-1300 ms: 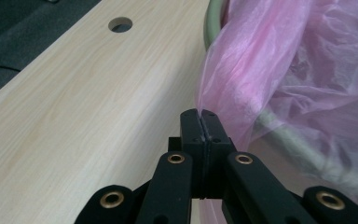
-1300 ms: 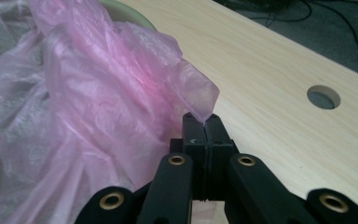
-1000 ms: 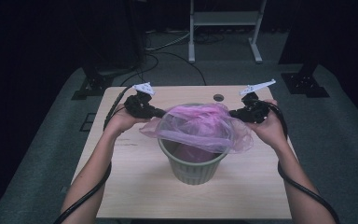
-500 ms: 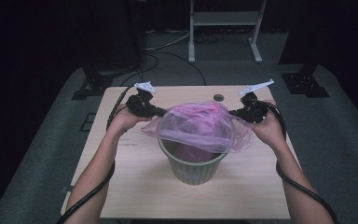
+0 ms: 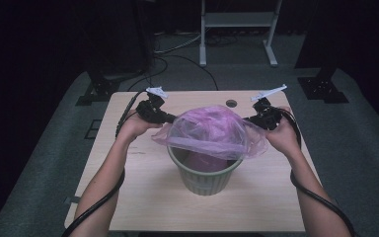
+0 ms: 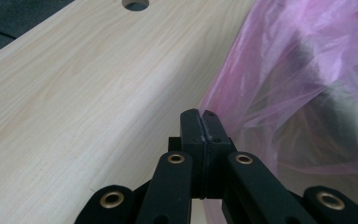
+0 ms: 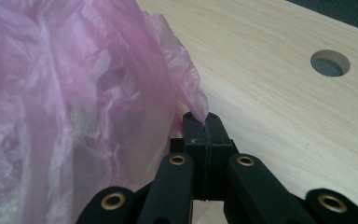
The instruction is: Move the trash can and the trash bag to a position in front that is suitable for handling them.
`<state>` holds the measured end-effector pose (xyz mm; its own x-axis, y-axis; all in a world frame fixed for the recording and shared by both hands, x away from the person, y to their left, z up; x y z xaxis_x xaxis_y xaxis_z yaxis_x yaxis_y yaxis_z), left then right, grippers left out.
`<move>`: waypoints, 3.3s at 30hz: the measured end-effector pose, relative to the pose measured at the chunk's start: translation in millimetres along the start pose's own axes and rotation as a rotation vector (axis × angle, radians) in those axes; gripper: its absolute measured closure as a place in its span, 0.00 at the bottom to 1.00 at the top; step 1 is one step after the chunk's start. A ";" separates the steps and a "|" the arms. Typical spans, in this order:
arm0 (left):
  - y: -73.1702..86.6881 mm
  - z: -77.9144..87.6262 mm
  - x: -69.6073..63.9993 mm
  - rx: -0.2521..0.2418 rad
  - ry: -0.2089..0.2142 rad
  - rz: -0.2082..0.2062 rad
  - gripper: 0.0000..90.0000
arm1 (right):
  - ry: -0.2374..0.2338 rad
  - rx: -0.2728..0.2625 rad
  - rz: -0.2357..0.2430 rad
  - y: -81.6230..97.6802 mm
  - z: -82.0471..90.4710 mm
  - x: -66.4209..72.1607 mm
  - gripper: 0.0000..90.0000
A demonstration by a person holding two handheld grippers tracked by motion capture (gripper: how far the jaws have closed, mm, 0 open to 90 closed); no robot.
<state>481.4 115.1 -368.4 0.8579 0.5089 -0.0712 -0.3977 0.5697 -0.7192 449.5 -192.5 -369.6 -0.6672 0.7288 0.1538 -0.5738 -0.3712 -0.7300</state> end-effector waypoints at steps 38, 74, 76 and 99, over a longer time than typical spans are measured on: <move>5.5 98.1 -47.8 -0.096 0.158 -0.143 0.44 | -0.143 -0.208 0.131 19.3 126.6 32.3 0.61; 23.5 85.6 -59.1 -0.008 0.219 -0.212 0.36 | -0.307 -0.030 0.343 46.0 97.9 84.3 0.50; 24.0 84.4 -58.9 -0.005 0.217 -0.216 0.36 | -0.306 -0.016 0.351 48.6 93.2 84.3 0.50; 24.4 72.0 -59.9 0.028 0.219 -0.274 0.65 | -0.212 -0.008 0.375 58.4 73.0 78.0 0.69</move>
<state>396.9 145.0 -331.9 0.9822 0.1859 -0.0275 -0.1496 0.6849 -0.7131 329.2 -199.4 -351.6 -0.9123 0.4095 0.0093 -0.2696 -0.5832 -0.7663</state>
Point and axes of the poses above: each handheld gripper's, and its own axes: z roughly backward along the jaws, y roughly out of its underside, x roughly to its left, the point moved 5 cm from there along -z, roughly forward along the jaws, and after that the axes turned 3 degrees about -x, right-handed, at the moved point
